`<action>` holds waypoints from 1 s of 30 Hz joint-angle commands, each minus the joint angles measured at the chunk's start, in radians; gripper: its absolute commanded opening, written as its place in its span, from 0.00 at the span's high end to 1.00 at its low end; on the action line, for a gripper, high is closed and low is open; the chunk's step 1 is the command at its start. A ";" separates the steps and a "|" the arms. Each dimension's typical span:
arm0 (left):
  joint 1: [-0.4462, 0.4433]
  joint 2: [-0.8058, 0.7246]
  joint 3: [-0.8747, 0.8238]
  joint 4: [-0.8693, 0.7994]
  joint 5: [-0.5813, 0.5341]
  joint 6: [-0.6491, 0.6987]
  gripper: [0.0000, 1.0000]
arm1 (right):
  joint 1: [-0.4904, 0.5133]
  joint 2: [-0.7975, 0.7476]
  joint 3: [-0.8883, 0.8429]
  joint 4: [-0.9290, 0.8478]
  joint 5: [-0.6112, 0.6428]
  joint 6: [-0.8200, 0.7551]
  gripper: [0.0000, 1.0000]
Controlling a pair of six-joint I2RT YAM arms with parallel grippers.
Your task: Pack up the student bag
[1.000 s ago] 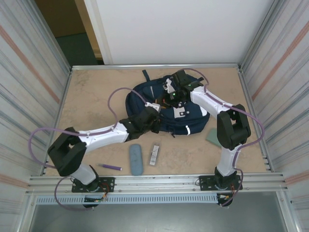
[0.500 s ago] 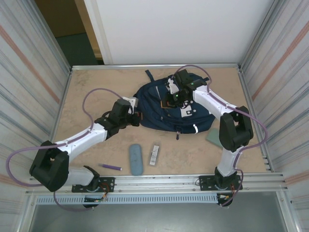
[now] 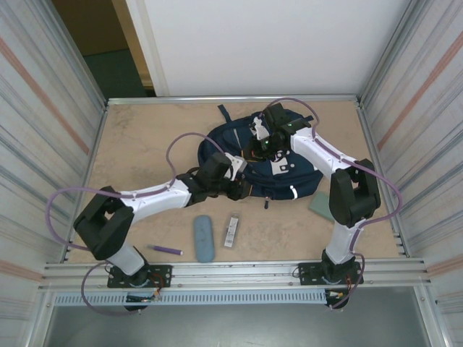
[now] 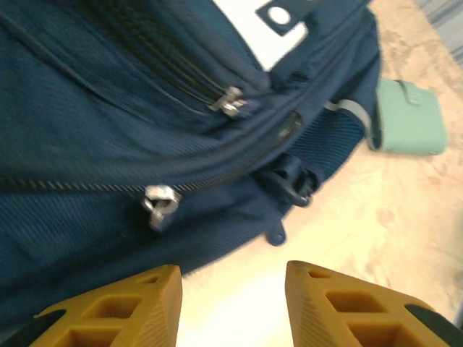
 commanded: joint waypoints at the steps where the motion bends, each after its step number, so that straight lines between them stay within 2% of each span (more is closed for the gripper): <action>1: 0.005 0.005 0.027 -0.016 -0.098 0.004 0.56 | -0.004 -0.004 0.028 -0.013 -0.064 0.029 0.97; 5: 0.005 0.004 0.032 -0.026 -0.166 0.003 0.55 | -0.004 -0.006 0.020 -0.011 -0.062 0.025 0.97; 13: 0.020 0.007 0.037 0.027 -0.176 0.037 0.56 | 0.004 0.004 0.026 0.013 -0.110 0.047 0.97; 21: 0.038 0.017 0.062 0.076 -0.106 0.038 0.73 | 0.005 0.020 0.041 0.001 -0.119 0.048 0.97; 23: 0.038 0.025 0.058 0.090 -0.112 0.031 0.72 | 0.006 0.024 0.041 0.001 -0.123 0.049 0.97; 25: 0.040 0.041 0.060 0.091 -0.128 0.018 0.65 | 0.010 0.024 0.038 0.001 -0.120 0.049 0.97; 30: 0.044 0.081 0.062 0.098 -0.123 -0.019 0.66 | 0.014 0.032 0.046 0.000 -0.125 0.056 0.97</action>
